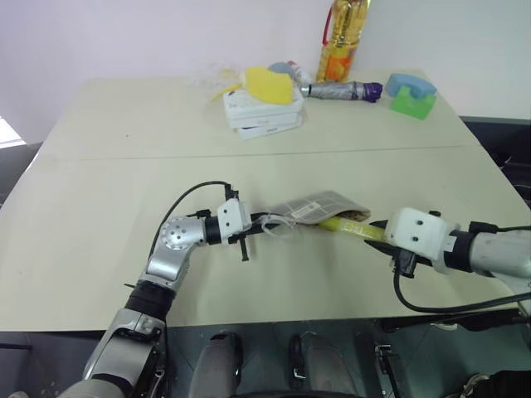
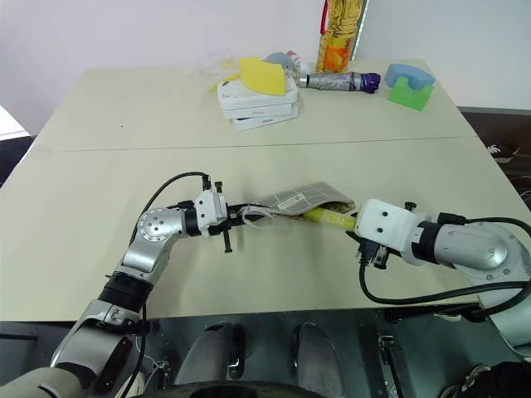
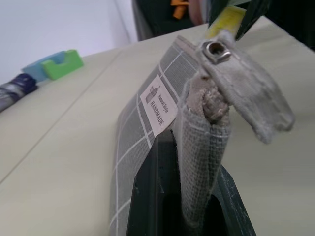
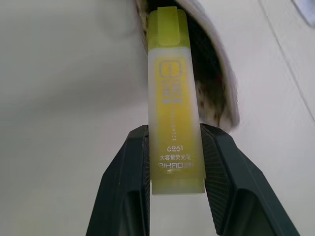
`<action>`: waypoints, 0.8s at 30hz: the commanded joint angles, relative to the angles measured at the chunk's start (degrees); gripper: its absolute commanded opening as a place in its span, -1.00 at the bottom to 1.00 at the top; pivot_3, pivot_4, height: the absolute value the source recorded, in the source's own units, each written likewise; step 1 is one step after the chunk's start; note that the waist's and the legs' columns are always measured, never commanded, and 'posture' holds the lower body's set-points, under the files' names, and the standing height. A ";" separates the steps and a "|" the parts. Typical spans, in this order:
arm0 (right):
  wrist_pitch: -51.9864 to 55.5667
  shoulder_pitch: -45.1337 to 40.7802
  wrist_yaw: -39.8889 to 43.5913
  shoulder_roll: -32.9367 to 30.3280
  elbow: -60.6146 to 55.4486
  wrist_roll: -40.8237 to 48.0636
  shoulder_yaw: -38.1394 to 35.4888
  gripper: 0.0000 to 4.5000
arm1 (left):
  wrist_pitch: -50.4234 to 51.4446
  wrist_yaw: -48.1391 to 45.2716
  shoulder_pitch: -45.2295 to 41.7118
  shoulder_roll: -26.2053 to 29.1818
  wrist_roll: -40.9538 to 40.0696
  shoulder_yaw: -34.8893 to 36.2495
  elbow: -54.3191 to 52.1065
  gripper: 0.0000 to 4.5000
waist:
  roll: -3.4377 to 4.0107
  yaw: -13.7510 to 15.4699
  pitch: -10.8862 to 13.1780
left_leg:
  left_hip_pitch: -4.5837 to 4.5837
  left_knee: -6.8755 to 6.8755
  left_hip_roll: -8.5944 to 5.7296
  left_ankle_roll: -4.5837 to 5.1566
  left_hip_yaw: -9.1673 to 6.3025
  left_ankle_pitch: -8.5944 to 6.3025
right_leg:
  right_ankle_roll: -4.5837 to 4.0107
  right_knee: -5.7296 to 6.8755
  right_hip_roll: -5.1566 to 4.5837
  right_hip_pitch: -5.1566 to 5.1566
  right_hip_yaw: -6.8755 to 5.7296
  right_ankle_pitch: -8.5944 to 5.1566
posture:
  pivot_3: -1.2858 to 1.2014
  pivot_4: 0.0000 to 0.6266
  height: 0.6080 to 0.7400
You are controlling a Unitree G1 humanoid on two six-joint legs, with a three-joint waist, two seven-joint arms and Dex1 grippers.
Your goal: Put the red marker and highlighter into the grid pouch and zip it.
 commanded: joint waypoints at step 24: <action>20.18 -18.05 -2.70 18.85 -6.65 15.23 -10.91 0.95 | 1.78 9.45 -2.48 -3.78 -0.23 3.21 -1.07 -1.00 | -0.06 0.08 0.02 | -0.03 0.08 -0.01 0.00 -0.26 0.00 | 0.00 0.05 -0.02 0.04 -0.02 0.02 | 0.03 -0.52 1.00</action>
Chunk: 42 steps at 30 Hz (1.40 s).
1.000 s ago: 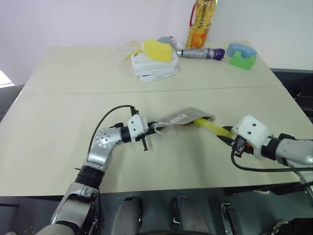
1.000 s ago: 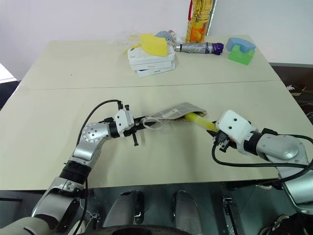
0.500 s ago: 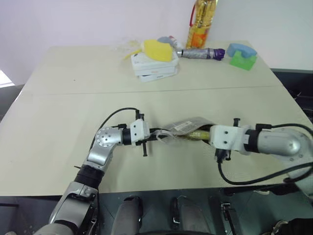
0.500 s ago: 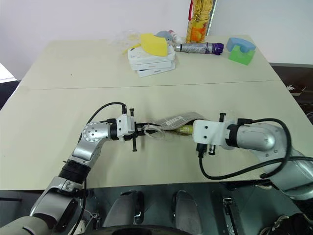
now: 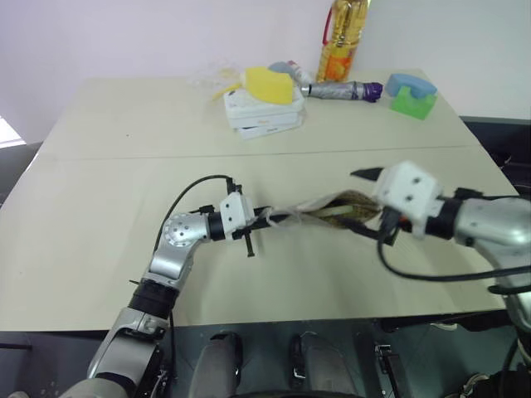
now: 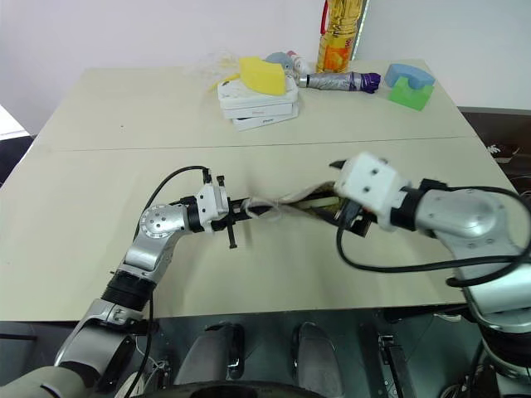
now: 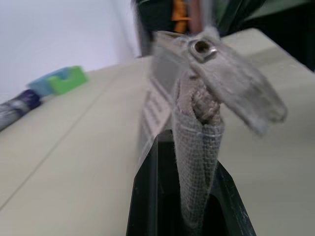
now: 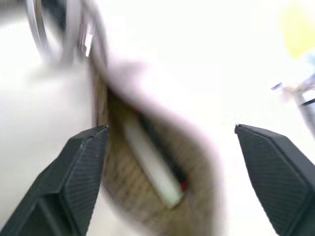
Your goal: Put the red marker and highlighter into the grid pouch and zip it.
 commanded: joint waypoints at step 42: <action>21.06 -1.44 -44.22 34.15 5.27 23.63 -6.29 -0.97 | -12.59 15.05 -3.83 -3.99 6.76 0.79 9.56 -1.00 | 0.00 -0.11 -0.04 | -0.02 -0.09 -0.02 0.01 0.00 0.00 | 0.00 0.03 0.00 -0.05 0.00 0.00 | 0.03 -0.52 1.00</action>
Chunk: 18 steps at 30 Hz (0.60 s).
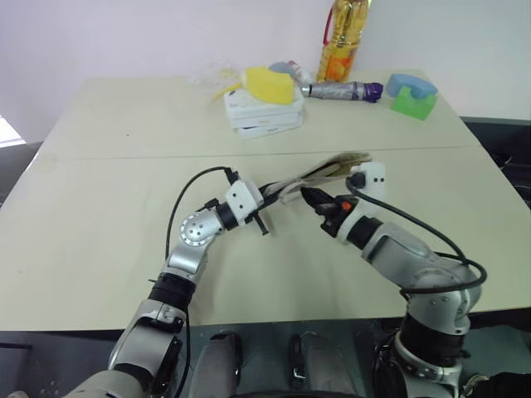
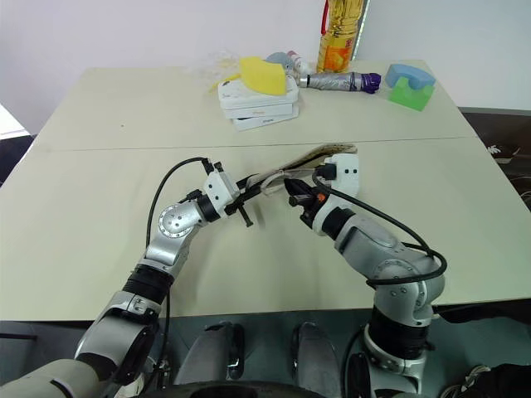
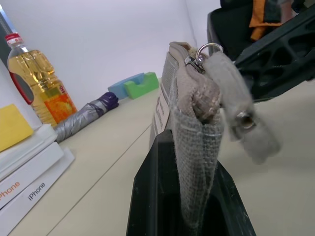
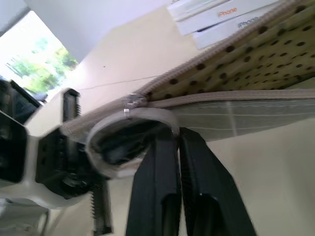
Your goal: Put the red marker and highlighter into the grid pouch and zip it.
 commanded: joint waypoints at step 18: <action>-14.99 8.88 11.89 -38.86 6.73 -19.54 -3.35 -0.97 | -0.34 -3.61 1.70 5.89 -2.04 1.67 -1.87 -1.00 | -0.01 -0.03 0.02 | 0.01 -0.14 0.01 0.00 0.26 0.00 | 0.01 -0.07 0.02 -0.06 0.01 -0.01 | 0.03 -0.52 1.00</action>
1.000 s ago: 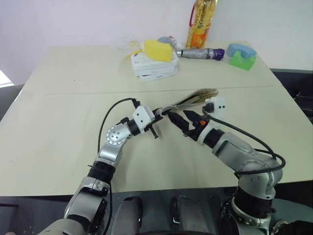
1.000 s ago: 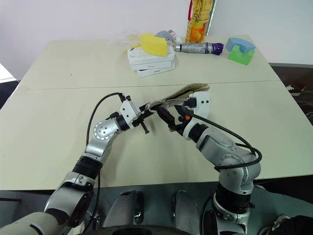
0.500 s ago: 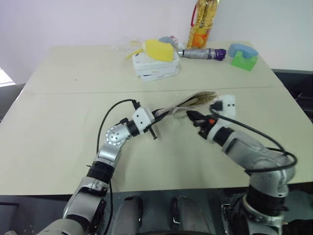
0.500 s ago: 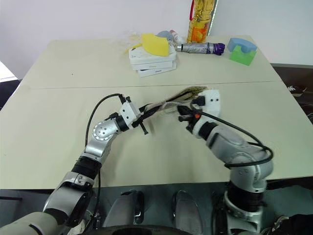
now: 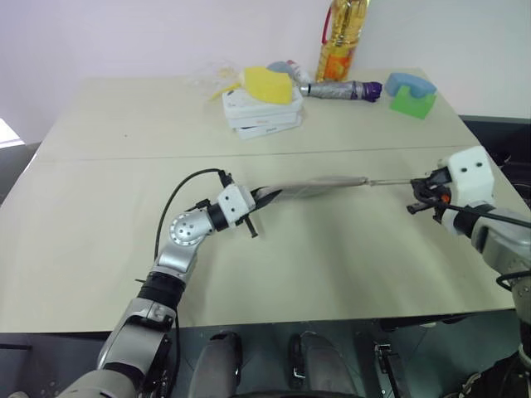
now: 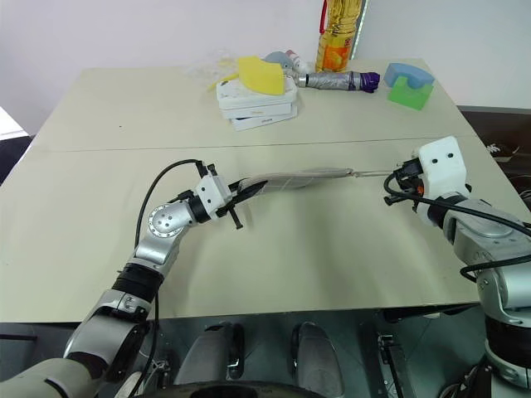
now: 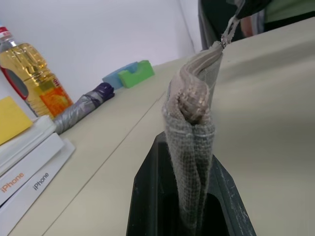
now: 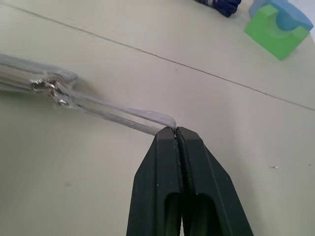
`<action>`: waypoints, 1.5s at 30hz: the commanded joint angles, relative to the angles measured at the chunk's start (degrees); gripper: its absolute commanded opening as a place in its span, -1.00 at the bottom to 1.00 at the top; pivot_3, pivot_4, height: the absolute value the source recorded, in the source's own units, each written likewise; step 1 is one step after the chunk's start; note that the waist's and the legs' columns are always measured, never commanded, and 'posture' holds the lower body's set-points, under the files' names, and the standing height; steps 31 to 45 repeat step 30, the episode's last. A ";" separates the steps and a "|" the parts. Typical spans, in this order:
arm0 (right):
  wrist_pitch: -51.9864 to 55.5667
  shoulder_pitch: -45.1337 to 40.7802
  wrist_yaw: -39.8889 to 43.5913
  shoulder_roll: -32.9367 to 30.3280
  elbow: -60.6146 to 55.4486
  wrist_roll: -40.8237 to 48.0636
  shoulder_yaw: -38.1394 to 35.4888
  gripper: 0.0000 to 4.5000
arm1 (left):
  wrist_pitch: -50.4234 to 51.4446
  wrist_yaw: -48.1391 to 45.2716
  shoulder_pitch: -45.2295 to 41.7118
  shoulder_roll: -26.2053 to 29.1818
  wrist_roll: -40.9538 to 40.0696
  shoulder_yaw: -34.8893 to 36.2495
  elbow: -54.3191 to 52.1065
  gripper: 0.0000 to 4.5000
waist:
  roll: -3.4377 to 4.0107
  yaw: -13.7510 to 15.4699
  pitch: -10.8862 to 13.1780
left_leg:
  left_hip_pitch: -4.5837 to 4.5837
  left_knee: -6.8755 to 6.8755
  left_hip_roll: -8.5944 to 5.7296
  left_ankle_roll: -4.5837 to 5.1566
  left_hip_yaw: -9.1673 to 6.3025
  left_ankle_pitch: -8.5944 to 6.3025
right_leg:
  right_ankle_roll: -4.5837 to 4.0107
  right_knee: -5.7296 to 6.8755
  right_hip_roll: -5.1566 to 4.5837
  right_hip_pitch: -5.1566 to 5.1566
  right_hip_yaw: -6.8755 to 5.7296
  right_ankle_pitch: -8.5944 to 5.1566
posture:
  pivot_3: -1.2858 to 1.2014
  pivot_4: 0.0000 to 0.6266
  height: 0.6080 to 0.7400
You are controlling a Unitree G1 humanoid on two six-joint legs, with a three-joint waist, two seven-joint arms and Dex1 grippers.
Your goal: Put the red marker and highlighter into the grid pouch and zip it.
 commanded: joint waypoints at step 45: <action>-24.91 25.11 22.99 7.98 1.36 2.37 -10.78 0.77 | 40.91 1.15 27.45 17.34 -15.52 17.81 -26.30 0.77 | 0.06 0.01 -0.02 | 0.12 -0.08 0.22 -0.02 -0.17 -0.01 | -0.08 -0.07 0.00 0.04 0.06 -0.05 | 0.03 -0.52 1.00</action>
